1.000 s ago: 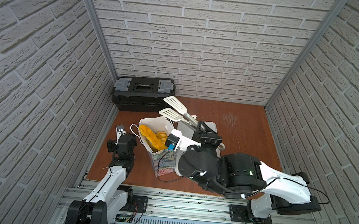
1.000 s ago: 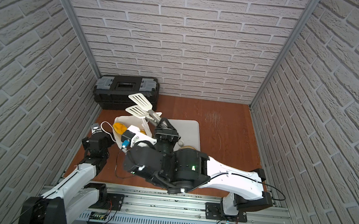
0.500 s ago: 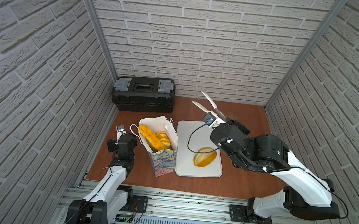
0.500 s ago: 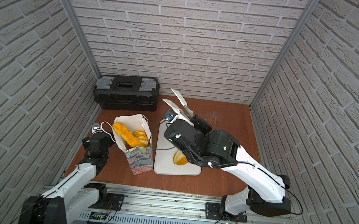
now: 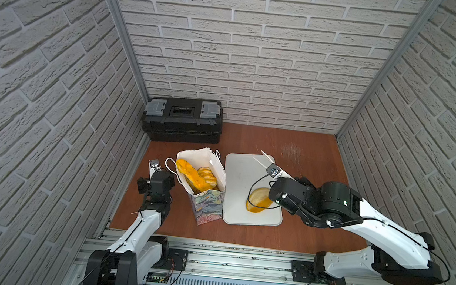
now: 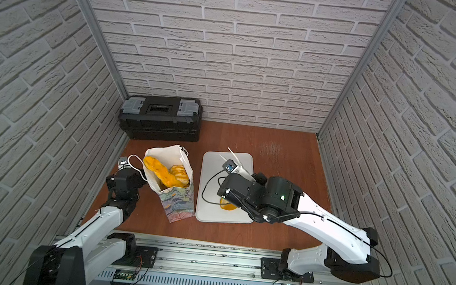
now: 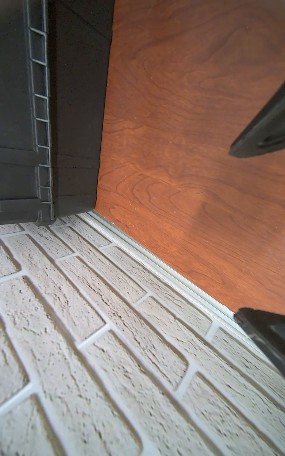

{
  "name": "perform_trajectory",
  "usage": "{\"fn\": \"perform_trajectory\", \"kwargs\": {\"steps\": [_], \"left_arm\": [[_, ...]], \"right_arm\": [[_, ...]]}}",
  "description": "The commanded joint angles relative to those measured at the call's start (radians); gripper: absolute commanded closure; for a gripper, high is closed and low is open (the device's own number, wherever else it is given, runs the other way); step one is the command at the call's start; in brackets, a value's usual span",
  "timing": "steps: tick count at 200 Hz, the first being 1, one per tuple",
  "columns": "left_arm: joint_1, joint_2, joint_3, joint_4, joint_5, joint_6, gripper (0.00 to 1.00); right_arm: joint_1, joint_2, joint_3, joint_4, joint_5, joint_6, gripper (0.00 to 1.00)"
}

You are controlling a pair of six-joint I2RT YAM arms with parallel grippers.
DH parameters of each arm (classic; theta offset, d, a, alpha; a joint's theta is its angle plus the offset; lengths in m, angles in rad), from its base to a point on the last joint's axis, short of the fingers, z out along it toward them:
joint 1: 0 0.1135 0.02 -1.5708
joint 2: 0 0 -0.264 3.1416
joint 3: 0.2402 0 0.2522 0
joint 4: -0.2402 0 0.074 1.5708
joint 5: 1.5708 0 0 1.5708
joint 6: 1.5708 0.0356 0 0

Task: Pack bread into a paper bag
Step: Adjust the fake bread on the plate.

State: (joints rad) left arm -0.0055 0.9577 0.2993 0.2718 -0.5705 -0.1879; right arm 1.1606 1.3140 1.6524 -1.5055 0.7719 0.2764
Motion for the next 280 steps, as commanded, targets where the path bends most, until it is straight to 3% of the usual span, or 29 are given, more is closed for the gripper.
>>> {"fn": "perform_trajectory", "kwargs": {"steps": [1,9,53,95,143,212,280], "left_arm": [[0.000,0.003,-0.009,0.056,0.007,-0.007,0.02],[-0.001,0.003,-0.009,0.056,0.008,-0.005,0.02],[-0.003,0.012,-0.008,0.060,0.009,-0.007,0.02],[-0.004,0.016,-0.008,0.061,0.013,-0.006,0.02],[-0.007,0.024,-0.007,0.064,0.012,-0.005,0.02],[-0.009,0.020,-0.006,0.063,0.018,-0.005,0.02],[-0.010,0.013,-0.008,0.062,0.017,-0.003,0.02]], "right_arm": [[-0.012,0.005,-0.046,-0.028,-0.075,0.115,0.92],[-0.013,0.005,-0.066,-0.034,-0.092,0.139,0.98],[-0.016,-0.035,-0.149,-0.062,-0.151,0.253,0.98],[-0.016,-0.063,-0.202,-0.143,-0.321,0.364,0.98],[-0.016,-0.031,-0.295,-0.244,-0.407,0.482,0.98],[-0.027,-0.036,-0.462,-0.154,-0.425,0.547,0.98],[-0.104,0.077,-0.543,0.104,-0.422,0.433,0.98]]}}
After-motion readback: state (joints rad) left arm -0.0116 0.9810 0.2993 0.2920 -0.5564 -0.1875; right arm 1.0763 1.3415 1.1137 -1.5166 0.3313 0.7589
